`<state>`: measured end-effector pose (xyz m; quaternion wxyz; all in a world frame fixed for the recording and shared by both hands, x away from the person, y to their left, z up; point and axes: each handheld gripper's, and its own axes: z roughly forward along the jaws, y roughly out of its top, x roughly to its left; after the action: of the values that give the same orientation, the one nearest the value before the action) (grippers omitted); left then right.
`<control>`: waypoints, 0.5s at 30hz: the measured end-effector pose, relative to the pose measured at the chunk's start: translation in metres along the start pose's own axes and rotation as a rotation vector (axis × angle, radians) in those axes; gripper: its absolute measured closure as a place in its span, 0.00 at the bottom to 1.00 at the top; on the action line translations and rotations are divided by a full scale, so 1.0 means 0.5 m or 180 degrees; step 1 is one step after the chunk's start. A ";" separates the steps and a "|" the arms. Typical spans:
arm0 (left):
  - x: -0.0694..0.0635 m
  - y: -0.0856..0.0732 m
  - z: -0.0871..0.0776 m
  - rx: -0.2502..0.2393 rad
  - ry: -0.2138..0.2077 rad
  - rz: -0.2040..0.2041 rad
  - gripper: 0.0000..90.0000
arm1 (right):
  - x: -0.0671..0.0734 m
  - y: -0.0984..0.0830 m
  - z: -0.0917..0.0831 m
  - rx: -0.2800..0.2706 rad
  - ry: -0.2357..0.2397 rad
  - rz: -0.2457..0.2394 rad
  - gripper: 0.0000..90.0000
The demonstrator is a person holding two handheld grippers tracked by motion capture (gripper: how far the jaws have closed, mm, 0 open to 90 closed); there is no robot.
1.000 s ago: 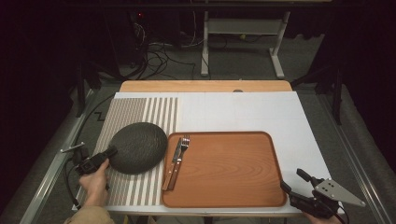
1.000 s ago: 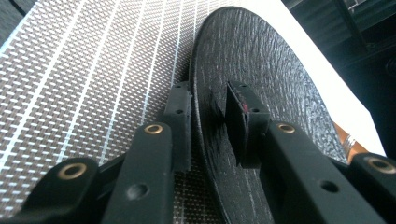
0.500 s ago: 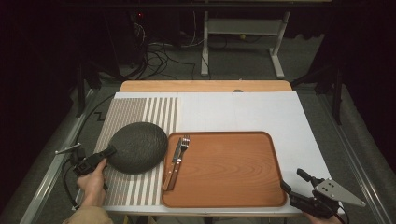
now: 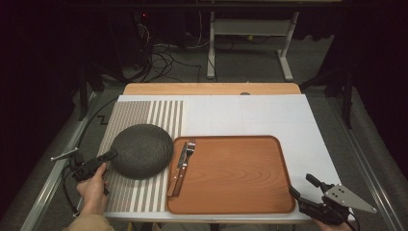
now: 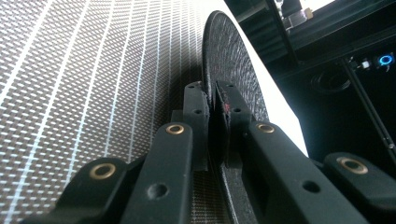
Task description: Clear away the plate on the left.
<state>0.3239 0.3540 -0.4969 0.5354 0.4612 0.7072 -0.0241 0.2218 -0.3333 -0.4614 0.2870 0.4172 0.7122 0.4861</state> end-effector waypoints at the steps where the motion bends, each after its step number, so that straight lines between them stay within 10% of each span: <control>1: 0.001 0.001 -0.001 0.0016 -0.0021 -0.0011 0.90 | 0.000 0.000 0.000 0.0000 -0.0002 0.0000 0.30; 15: 0.005 0.005 -0.013 -0.0058 -0.0361 -0.0178 0.92 | -0.001 0.000 0.000 0.0001 -0.0008 -0.0004 0.30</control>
<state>0.3207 0.3606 -0.4948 0.5779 0.4342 0.6885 -0.0588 0.2218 -0.3336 -0.4614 0.2882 0.4175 0.7122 0.4852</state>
